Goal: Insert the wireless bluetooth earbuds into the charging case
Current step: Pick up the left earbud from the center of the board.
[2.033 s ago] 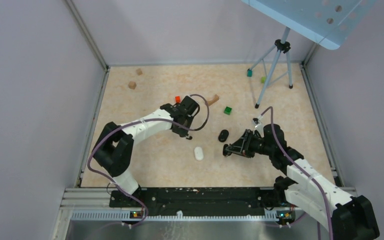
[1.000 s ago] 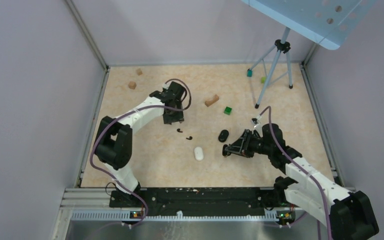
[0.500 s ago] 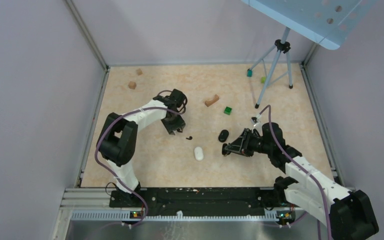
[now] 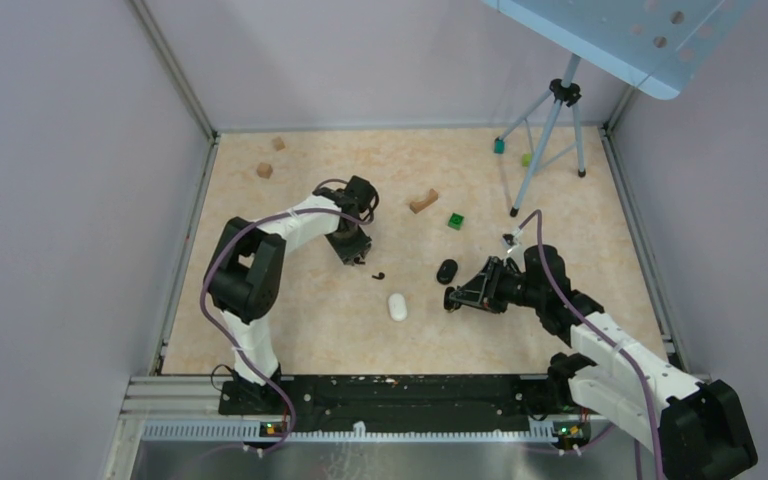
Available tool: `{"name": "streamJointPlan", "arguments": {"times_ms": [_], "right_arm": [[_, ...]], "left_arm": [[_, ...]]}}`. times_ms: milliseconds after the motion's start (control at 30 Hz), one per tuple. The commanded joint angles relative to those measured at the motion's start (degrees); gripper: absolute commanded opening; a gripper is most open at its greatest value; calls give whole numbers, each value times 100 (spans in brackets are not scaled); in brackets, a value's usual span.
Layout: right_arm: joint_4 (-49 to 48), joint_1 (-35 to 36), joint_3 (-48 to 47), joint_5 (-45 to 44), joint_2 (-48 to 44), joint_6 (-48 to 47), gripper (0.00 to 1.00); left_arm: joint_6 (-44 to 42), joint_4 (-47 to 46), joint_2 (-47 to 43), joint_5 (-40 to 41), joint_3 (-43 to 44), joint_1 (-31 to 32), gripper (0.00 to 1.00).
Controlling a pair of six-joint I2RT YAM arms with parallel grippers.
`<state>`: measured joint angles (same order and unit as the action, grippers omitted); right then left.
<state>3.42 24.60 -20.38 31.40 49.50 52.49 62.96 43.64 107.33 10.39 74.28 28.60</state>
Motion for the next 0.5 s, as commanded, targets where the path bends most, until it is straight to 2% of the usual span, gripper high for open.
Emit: {"name": "streamJointPlan", "arguments": {"times_ms": [0,267,467], "right_arm": [[-139,34,-291,77,-96,-90,0],[-135,29,-287,95,-84,-99,0],[-123,29,-282,88,-104,-99,0]], "left_arm": [[107,-25,129,180,121,-19,38],[176,-22,193,273,97,-29,31],[105,-28,253,270,112,-30,37]]}}
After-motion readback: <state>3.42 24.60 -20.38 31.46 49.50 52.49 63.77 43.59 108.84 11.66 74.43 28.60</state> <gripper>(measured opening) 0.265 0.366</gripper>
